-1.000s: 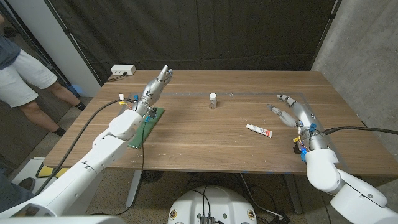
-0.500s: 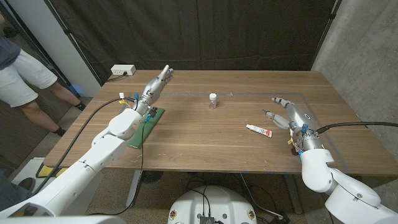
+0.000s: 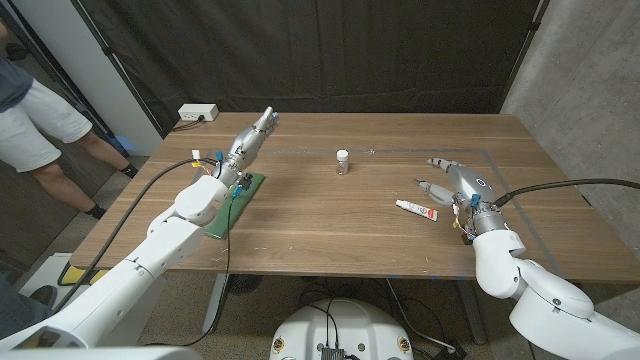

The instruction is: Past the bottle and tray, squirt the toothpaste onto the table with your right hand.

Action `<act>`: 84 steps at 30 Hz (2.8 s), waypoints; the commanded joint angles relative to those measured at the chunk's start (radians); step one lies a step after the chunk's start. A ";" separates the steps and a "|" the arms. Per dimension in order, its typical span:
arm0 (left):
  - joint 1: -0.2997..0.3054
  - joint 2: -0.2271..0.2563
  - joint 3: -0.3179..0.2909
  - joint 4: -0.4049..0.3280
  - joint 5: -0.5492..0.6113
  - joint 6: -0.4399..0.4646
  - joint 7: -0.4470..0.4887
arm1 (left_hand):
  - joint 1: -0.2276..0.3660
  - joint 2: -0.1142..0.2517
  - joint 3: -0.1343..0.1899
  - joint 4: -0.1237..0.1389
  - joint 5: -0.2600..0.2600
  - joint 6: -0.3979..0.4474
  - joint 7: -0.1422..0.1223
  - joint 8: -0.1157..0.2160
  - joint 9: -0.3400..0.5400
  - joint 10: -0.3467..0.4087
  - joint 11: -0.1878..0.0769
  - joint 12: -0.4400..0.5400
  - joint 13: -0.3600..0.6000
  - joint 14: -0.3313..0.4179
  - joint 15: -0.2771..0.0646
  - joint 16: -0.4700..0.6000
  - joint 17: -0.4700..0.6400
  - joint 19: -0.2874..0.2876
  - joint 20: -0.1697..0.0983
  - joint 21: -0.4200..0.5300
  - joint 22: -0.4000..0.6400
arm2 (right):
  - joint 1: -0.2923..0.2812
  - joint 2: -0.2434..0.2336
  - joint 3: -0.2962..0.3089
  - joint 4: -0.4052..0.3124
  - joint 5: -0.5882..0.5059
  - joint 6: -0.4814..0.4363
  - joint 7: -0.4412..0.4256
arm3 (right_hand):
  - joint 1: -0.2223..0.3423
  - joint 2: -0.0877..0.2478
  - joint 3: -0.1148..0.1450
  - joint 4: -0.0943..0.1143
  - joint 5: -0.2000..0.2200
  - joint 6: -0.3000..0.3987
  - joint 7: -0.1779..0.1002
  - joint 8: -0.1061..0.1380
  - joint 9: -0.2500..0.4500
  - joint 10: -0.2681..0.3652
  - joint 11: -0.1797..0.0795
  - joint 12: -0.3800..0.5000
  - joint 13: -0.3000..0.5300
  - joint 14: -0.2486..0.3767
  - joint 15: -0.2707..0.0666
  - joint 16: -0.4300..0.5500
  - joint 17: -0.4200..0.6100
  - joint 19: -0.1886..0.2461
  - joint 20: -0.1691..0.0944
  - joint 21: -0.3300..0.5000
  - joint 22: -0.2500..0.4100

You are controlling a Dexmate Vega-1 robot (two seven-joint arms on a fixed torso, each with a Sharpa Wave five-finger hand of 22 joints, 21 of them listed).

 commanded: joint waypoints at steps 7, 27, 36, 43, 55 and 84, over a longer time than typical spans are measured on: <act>-0.001 0.004 -0.003 0.003 0.011 -0.015 0.005 | 0.011 0.002 0.002 -0.006 -0.005 0.006 0.000 -0.006 0.002 0.009 0.000 -0.002 0.004 0.003 0.001 -0.002 0.004 -0.005 0.009 -0.004 0.002 | 0.172 -0.040 -0.164 -0.011 -0.005 -0.177 0.108 | 0.035 -0.011 0.014 0.004 0.004 0.029 -0.009 0.007 0.006 0.039 -0.003 0.009 0.002 0.030 -0.003 0.004 -0.001 0.017 -0.008 0.000 0.006; 0.016 0.007 -0.018 -0.007 0.012 -0.018 0.026 | 0.018 0.008 0.002 -0.006 -0.011 0.009 -0.002 -0.011 0.003 0.013 0.000 -0.007 0.004 0.004 -0.001 -0.005 0.004 -0.007 0.015 -0.006 0.002 | 0.304 -0.051 -0.310 -0.007 0.001 -0.274 0.176 | 0.055 -0.027 0.016 0.012 0.004 0.060 -0.036 0.008 0.008 0.068 -0.039 0.011 0.003 0.055 0.028 0.004 0.000 0.025 0.020 -0.001 0.007; 0.015 0.011 -0.021 -0.017 0.022 -0.036 0.027 | 0.020 0.010 0.003 -0.006 -0.015 0.010 -0.002 -0.013 0.003 0.016 -0.003 -0.008 0.004 0.004 -0.001 -0.006 0.004 -0.010 0.022 -0.007 0.003 | 0.342 -0.036 -0.380 0.030 -0.008 -0.310 0.181 | 0.062 -0.028 0.018 0.014 0.005 0.069 -0.043 0.008 0.008 0.076 -0.053 0.010 0.003 0.070 0.027 0.006 0.000 0.037 0.031 0.003 0.008; 0.016 0.010 -0.015 -0.012 0.013 -0.030 0.016 | 0.023 0.012 0.003 -0.006 -0.018 0.015 -0.005 -0.013 0.003 0.020 -0.007 -0.009 0.004 0.007 -0.005 -0.006 0.004 -0.009 0.020 -0.007 0.003 | 0.361 -0.029 -0.422 0.034 -0.031 -0.361 0.167 | 0.066 -0.029 0.020 0.015 0.005 0.075 -0.047 0.008 0.009 0.083 -0.054 0.011 0.003 0.083 0.023 0.008 0.001 0.048 0.031 0.006 0.008; -0.012 -0.004 -0.002 -0.005 -0.003 -0.017 -0.004 | 0.026 0.015 0.002 -0.006 -0.023 0.015 -0.003 -0.017 0.003 0.019 -0.002 -0.013 0.005 0.002 0.000 -0.009 0.004 -0.015 0.028 -0.010 0.003 | 0.372 -0.030 -0.454 0.067 -0.037 -0.359 0.147 | 0.081 -0.028 0.027 0.014 0.008 0.080 -0.058 0.005 0.009 0.087 -0.071 0.007 0.003 0.092 0.015 0.004 0.001 0.055 0.026 0.006 0.008; -0.022 -0.004 0.010 0.011 -0.001 -0.006 -0.019 | 0.028 0.016 -0.002 -0.003 -0.033 0.023 -0.006 -0.021 0.003 0.024 -0.008 -0.018 0.005 0.003 -0.002 -0.010 0.005 -0.025 0.070 -0.013 0.004 | 0.444 -0.007 -0.526 0.126 -0.055 -0.390 0.170 | 0.094 -0.033 0.033 0.019 0.010 0.093 -0.077 0.000 0.010 0.086 -0.098 -0.005 0.004 0.073 0.009 -0.002 0.003 0.046 0.022 -0.001 0.009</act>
